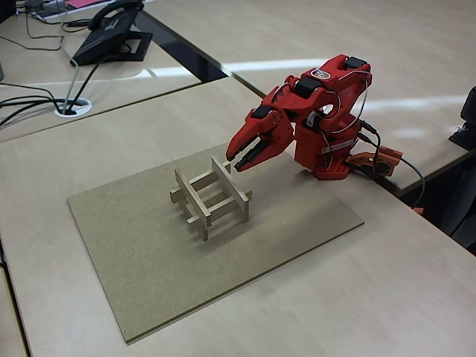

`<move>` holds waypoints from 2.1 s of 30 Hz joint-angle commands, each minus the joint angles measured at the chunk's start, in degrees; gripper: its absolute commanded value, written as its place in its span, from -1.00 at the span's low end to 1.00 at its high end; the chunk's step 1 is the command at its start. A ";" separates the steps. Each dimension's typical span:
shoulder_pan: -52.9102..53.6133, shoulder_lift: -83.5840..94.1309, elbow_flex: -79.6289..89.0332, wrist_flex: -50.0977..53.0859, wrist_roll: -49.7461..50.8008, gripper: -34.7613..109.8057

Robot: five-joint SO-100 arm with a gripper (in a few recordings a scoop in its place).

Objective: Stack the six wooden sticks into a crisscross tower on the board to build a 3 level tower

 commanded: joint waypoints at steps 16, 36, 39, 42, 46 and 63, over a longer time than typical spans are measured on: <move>1.93 22.85 12.92 -9.14 -4.75 -0.52; 0.70 22.41 14.68 -30.41 -7.82 -0.52; 1.32 22.32 14.68 -30.67 -7.56 -0.52; 1.05 22.32 14.68 -30.59 -7.65 -0.52; -0.09 22.24 14.68 -32.08 -8.53 -0.52; 4.13 22.06 14.68 -80.33 -13.97 -0.52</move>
